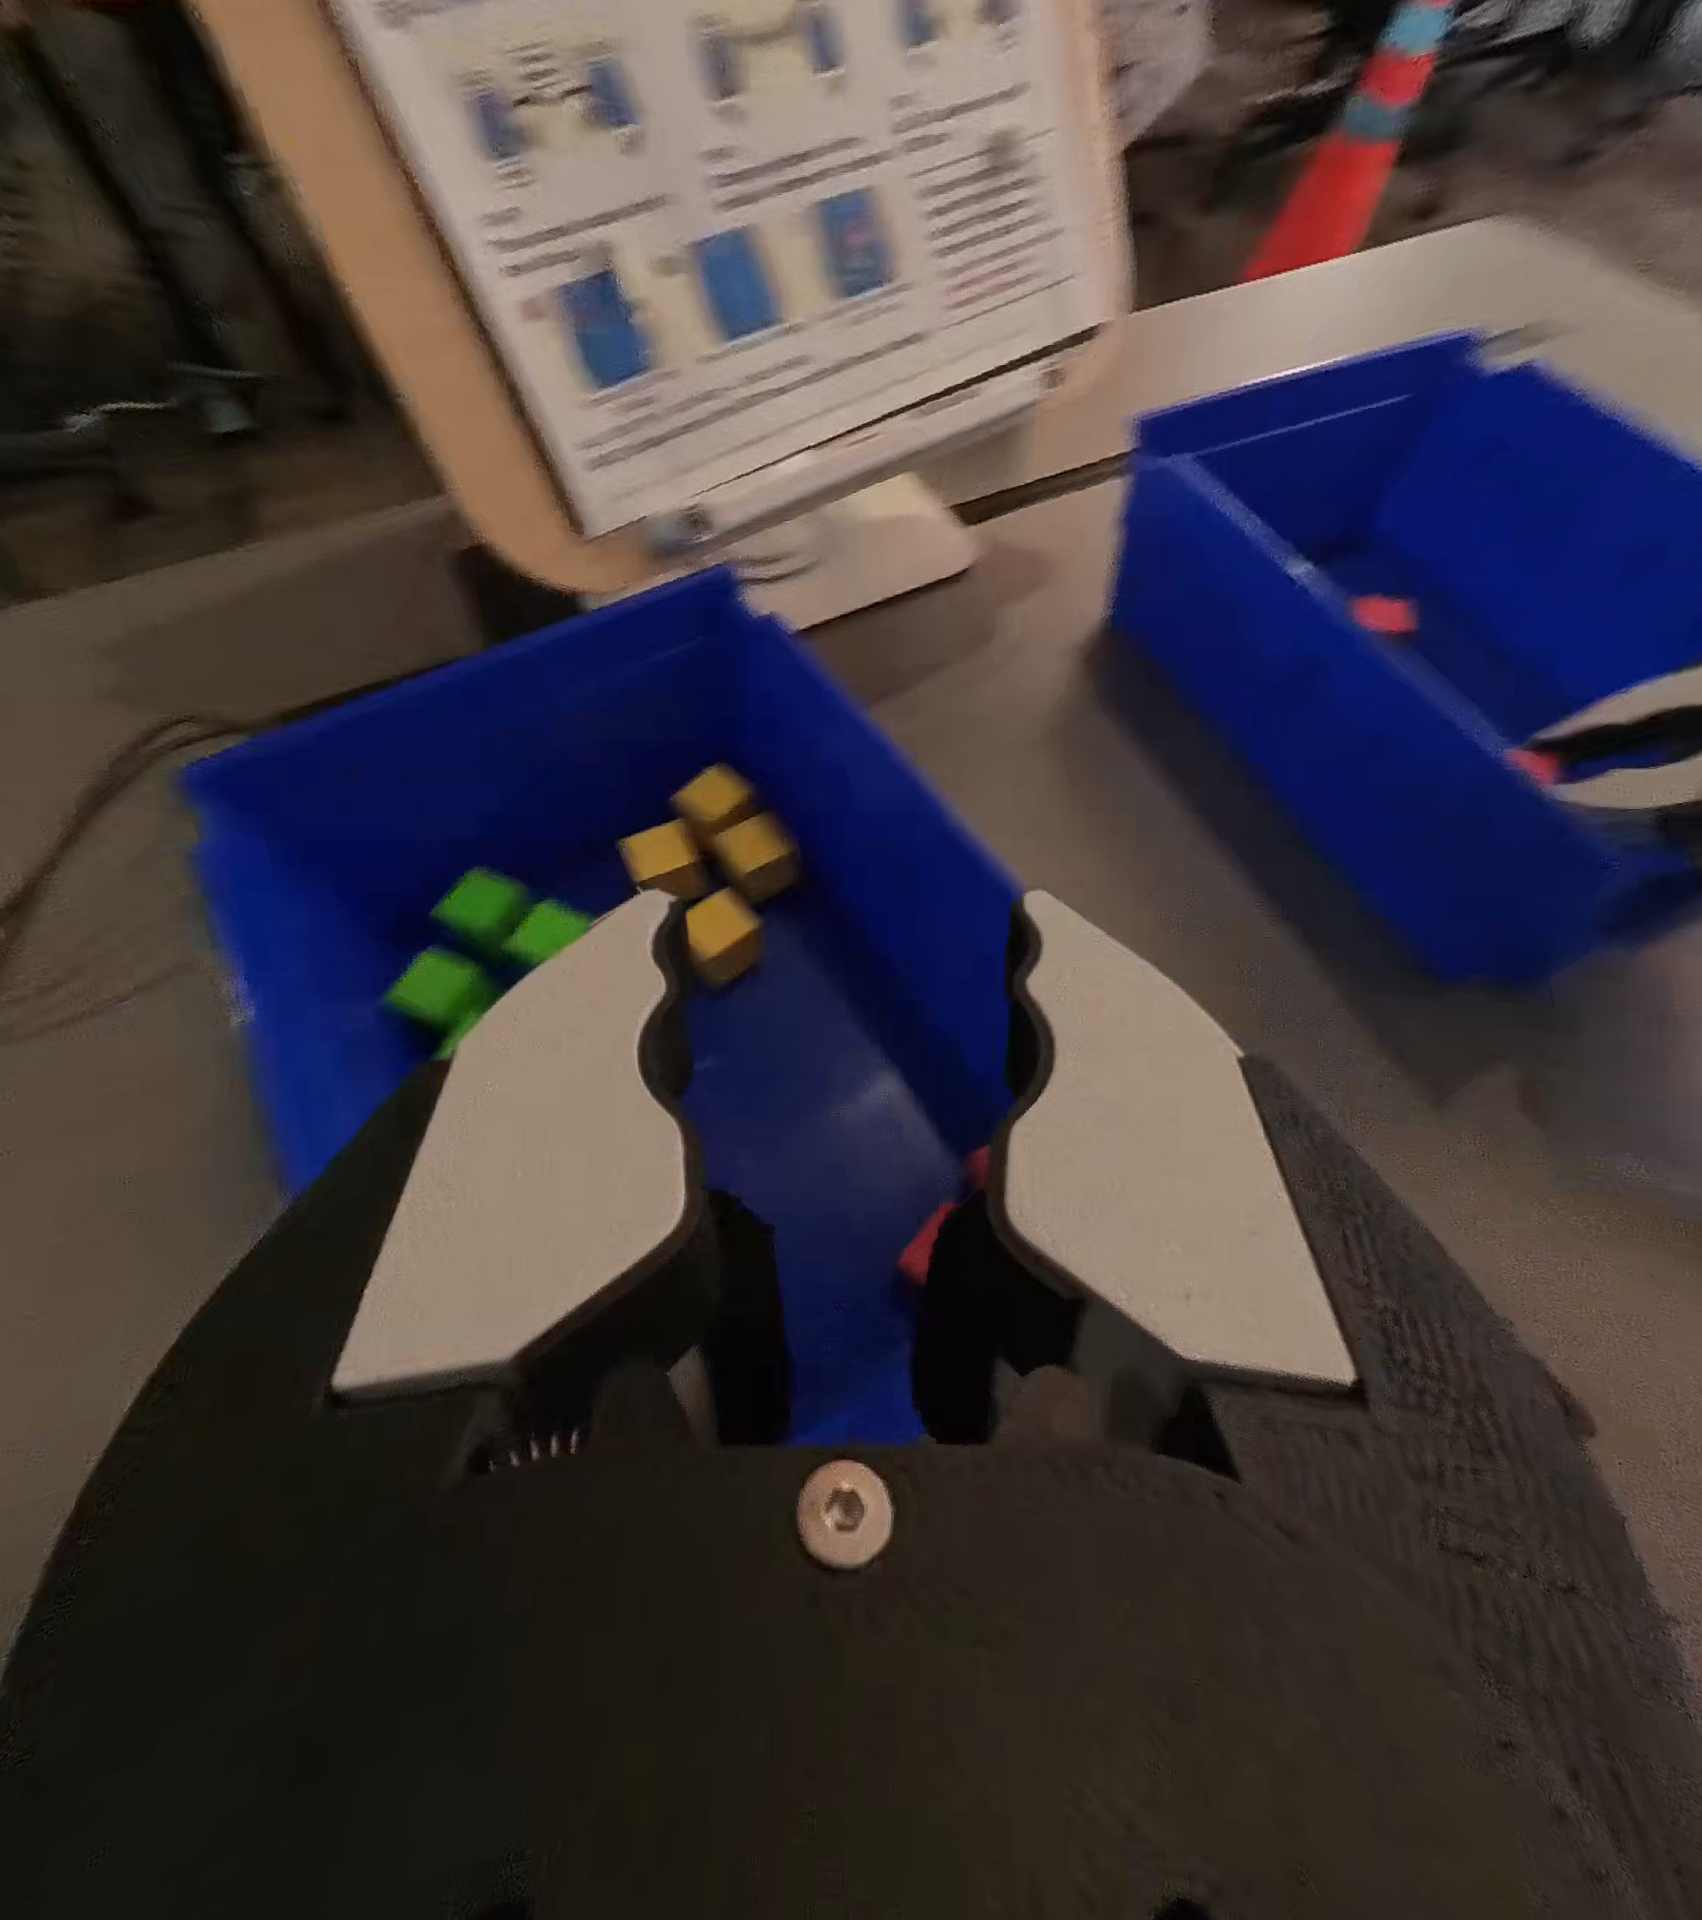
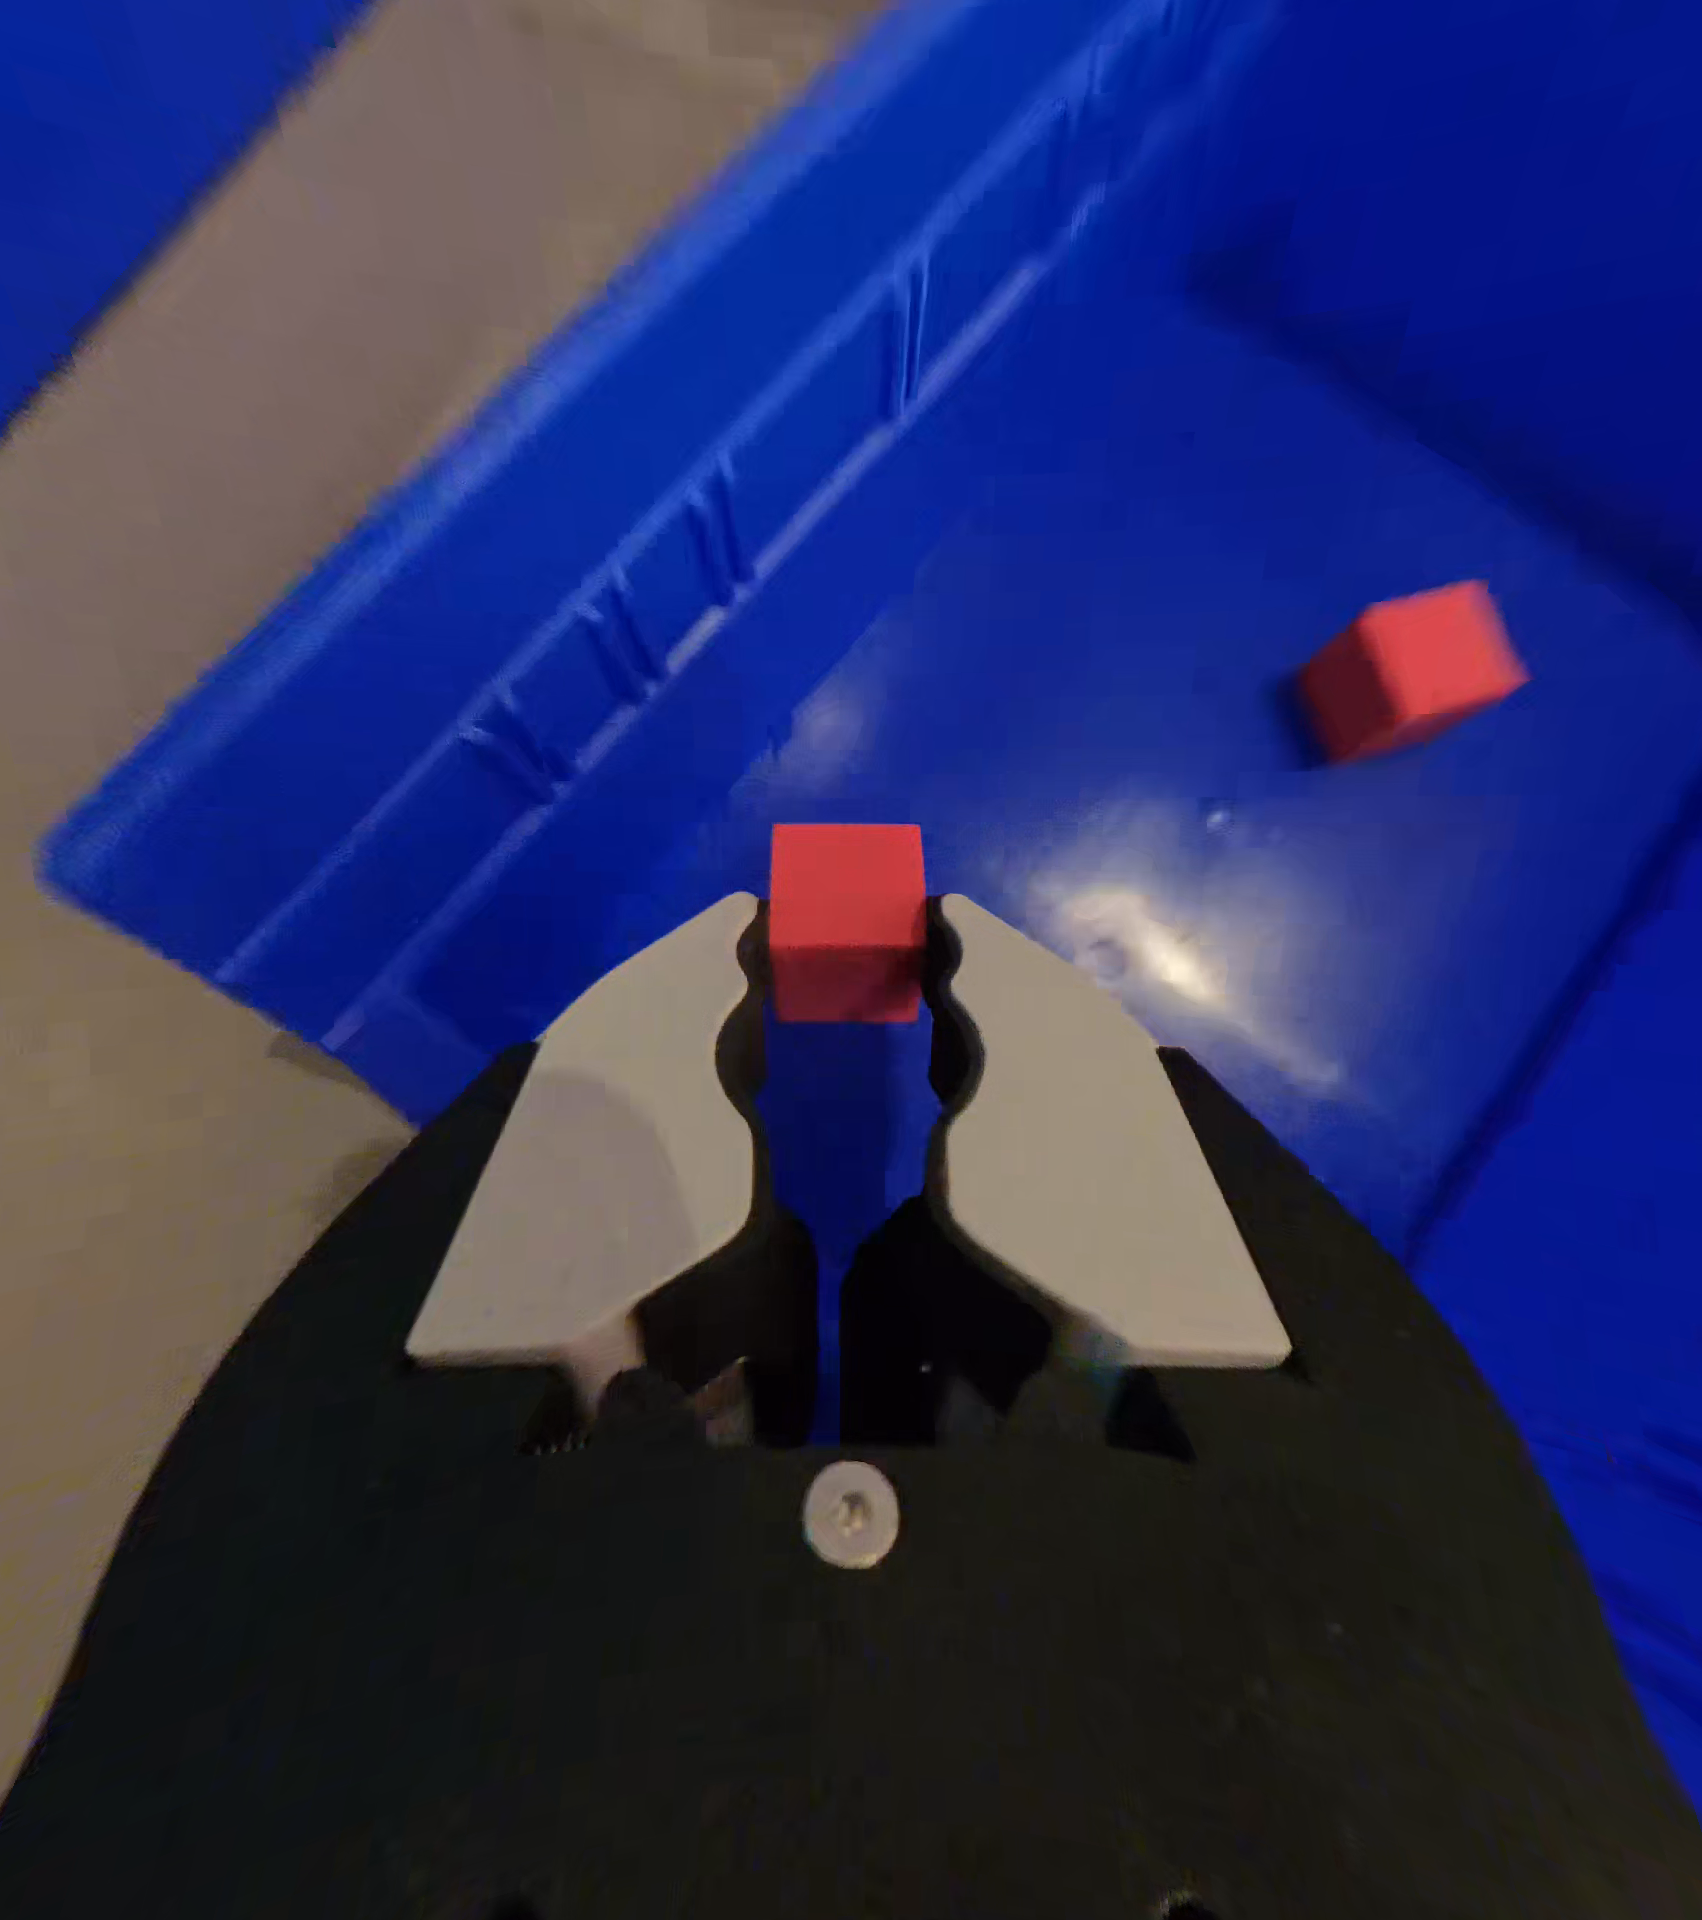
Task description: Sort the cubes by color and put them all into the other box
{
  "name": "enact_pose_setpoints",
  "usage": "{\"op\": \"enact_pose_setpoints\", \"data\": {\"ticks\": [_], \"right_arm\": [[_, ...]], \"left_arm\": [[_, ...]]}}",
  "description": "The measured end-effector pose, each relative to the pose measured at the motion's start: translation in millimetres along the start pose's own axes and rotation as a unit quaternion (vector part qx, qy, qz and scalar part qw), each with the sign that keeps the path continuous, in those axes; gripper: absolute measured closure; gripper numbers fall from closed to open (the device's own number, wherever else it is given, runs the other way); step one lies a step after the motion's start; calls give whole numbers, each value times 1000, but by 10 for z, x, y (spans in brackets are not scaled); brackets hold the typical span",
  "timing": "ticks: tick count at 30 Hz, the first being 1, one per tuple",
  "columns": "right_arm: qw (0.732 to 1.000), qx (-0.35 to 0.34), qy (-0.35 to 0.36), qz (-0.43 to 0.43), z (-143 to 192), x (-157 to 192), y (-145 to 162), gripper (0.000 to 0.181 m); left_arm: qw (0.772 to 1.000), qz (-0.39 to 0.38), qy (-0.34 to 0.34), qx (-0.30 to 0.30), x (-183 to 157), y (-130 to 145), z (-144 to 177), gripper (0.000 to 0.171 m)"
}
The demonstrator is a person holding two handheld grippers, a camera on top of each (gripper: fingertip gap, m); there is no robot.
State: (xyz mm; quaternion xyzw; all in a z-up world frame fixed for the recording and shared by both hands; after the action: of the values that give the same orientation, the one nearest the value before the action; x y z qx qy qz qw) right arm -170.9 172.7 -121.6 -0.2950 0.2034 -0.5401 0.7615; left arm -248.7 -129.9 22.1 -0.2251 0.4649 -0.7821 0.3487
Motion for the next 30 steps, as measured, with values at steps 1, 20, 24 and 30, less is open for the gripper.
{"op": "enact_pose_setpoints", "data": {"ticks": [1, 20, 24, 30], "right_arm": [[1000, 19, -6, -15, -60, 15, 52, 153], [982, -151, 101, 55, 1023, 135, -553, 138], [978, -171, 101, 65, 1122, 186, -619, 141], [974, -189, 106, 72, 1233, 169, -641, 143]], "left_arm": [[1000, -1, -20, 7, 108, 47, 19, 112], [952, -23, -65, 297, 543, 930, -1578, 111], [942, 10, -55, 329, 501, 1062, -1746, 112], [943, 40, -47, 328, 484, 1058, -1728, 135]]}}
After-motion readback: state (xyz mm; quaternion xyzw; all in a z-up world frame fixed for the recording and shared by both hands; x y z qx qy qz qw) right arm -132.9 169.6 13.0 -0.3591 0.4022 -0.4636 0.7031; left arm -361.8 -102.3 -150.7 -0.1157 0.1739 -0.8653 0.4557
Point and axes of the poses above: each gripper's, where its closed fingertips meet, z back along the fingers, y out of its underside, x = y × z across the jaws, the point moved 1 cm from there along z, back along the fingers, and after that the axes turned 1 degree about -y, right-handed, at the moved point
